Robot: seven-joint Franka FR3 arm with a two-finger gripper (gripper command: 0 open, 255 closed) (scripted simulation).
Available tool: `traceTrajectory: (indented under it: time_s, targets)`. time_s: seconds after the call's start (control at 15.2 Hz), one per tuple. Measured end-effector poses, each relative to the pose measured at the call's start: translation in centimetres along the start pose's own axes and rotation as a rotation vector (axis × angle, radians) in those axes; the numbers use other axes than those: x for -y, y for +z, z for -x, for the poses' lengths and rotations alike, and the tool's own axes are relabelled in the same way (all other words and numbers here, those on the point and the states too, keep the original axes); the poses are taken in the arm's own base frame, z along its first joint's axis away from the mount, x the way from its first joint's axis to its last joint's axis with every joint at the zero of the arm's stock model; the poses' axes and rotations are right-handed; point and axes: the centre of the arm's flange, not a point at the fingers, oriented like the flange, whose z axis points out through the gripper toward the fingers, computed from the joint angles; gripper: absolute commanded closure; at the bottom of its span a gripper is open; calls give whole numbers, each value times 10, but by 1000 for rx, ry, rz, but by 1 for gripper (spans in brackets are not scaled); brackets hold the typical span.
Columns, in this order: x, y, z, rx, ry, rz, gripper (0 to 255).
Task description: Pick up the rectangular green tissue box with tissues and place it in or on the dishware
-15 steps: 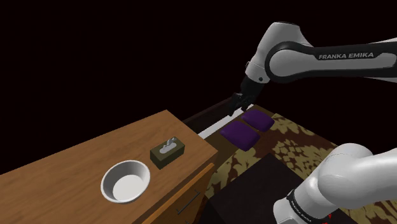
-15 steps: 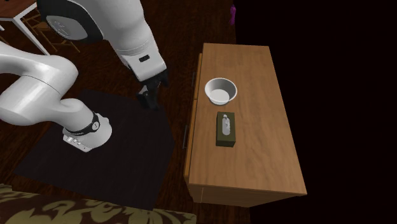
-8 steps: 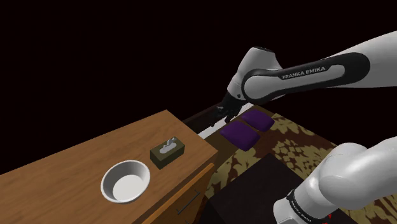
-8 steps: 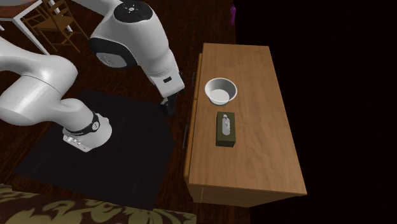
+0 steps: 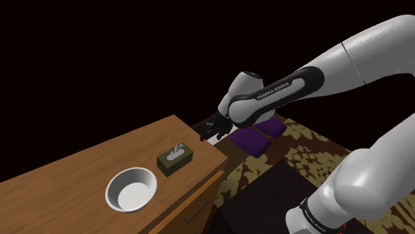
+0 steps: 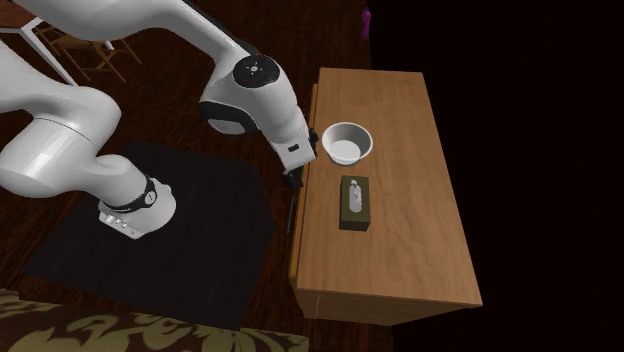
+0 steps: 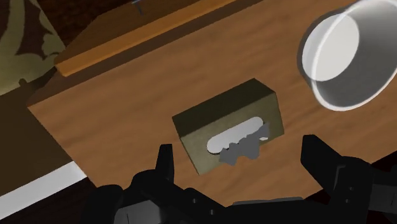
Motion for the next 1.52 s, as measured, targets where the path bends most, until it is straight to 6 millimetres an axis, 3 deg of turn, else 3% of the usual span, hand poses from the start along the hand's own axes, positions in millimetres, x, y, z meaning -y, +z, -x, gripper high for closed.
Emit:
traceTrajectory:
  time_s: [0.92,1.52]
  targets:
    - [57,157,-53,-72,182,-112,0]
    - [67,212,-66,-82,205,-125,0]
